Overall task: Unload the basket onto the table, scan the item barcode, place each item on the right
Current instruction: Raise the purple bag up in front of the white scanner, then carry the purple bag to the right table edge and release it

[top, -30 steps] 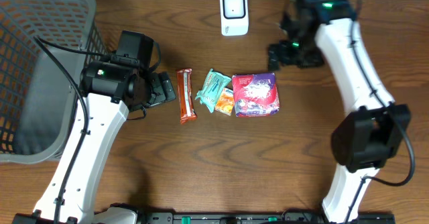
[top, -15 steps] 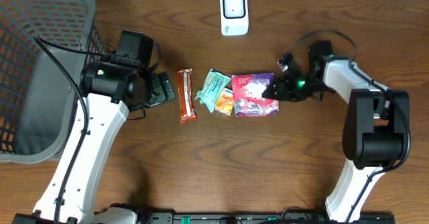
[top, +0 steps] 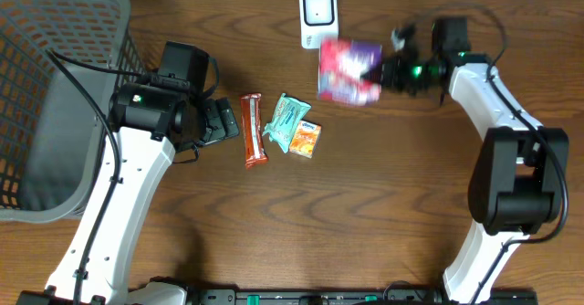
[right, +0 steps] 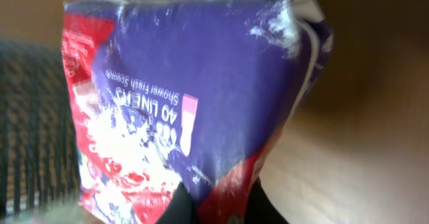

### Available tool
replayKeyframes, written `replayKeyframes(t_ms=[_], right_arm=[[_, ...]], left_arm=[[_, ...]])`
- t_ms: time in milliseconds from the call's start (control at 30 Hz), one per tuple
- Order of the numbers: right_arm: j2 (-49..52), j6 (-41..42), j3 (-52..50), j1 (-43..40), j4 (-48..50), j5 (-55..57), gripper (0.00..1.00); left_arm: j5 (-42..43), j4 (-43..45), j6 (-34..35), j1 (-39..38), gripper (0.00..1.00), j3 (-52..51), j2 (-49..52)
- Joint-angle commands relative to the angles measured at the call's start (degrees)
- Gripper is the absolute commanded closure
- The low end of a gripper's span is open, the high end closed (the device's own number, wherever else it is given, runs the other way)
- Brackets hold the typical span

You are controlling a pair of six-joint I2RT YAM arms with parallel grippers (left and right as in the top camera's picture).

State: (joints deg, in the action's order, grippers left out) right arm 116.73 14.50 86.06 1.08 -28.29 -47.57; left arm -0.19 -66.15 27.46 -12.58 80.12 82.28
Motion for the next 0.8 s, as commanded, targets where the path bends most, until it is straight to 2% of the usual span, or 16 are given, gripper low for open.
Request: replayKeyframes(t_ms=[0,100,333,433,567,767], right_arm=[[-3.34,7.41,3.41,2.19,9.99,-0.22,0.99],[-3.15,20.35,3.39,5.62,16.98,14.91,0.99],[-1.60,28.39,3.39,12.24,30.75,30.69,0.99],[0.15,32.02,3.41,14.01,36.15,34.01,0.99],[3.28,32.68,3.41,14.25,41.48,34.58,0.99],[4.96,32.26,3.41,12.35,41.05,37.48,0.99]], left_arm=[[-0.52,-0.22,0.72,0.20,0.02,0.42,-0.31],[-0.52,-0.22,0.72,0.20,0.02,0.42,-0.31],[-0.52,-0.22,0.72,0.20,0.02,0.42,-0.31],[-0.52,-0.22,0.72,0.20,0.02,0.42,-0.31],[-0.50,-0.22,0.72,0.20,0.02,0.42,-0.31],[-0.50,-0.22,0.72,0.20,0.02,0.42,-0.31]])
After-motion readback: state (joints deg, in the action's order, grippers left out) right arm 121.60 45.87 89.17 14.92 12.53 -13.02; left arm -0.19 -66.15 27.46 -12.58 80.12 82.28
